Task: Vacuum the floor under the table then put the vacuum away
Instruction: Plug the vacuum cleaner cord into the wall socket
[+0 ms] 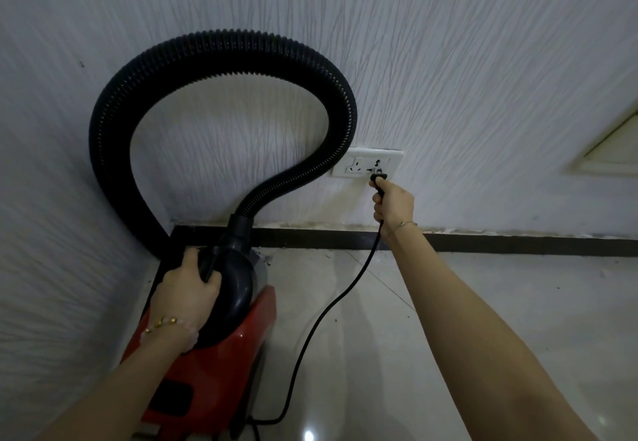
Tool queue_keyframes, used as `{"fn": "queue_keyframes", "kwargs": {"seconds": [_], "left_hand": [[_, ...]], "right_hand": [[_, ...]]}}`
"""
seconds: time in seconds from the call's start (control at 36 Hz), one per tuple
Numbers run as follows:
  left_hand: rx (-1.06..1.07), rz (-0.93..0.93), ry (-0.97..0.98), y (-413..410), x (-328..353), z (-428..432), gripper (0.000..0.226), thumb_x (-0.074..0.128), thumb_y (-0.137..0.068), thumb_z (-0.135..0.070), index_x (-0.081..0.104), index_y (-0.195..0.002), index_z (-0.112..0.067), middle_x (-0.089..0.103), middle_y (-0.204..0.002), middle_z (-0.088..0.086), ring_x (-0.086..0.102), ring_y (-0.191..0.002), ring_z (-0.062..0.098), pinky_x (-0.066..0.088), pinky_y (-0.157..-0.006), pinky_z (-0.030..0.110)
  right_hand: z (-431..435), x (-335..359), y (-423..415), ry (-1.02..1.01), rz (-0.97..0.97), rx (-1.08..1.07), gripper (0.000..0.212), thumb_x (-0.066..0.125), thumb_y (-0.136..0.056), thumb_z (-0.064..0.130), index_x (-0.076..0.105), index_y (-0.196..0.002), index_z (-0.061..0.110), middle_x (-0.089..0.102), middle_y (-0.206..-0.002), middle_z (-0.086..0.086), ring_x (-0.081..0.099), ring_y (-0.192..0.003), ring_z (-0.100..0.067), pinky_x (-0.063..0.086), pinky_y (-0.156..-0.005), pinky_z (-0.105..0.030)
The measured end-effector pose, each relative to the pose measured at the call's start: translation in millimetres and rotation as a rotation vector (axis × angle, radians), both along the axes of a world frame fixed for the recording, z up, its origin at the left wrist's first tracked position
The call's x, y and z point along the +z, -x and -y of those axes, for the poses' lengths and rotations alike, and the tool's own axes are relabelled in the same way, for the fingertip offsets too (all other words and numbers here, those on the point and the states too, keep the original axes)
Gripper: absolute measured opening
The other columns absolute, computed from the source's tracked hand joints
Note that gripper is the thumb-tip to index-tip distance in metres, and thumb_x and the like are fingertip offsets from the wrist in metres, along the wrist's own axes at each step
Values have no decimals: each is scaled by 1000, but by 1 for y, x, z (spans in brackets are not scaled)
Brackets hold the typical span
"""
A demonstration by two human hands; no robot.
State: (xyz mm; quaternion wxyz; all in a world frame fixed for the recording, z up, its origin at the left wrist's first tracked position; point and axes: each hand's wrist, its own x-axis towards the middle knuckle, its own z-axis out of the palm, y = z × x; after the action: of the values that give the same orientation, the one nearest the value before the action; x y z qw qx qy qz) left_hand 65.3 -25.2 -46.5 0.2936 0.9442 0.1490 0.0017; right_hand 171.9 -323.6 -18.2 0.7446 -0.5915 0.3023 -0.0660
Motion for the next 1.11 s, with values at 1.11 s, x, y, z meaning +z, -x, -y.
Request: {"fn": "queue_keyframes", "kwargs": {"seconds": [1.11], "left_hand": [[-20, -12, -1, 1, 2, 0, 28, 51, -90, -23, 50, -116, -11, 59, -63, 10, 57, -54, 26, 51, -50, 33]], "right_hand": [[-9, 15, -6, -39, -5, -82, 24, 54, -89, 9, 60, -66, 6, 52, -59, -4, 41, -35, -4, 33, -33, -13]]}}
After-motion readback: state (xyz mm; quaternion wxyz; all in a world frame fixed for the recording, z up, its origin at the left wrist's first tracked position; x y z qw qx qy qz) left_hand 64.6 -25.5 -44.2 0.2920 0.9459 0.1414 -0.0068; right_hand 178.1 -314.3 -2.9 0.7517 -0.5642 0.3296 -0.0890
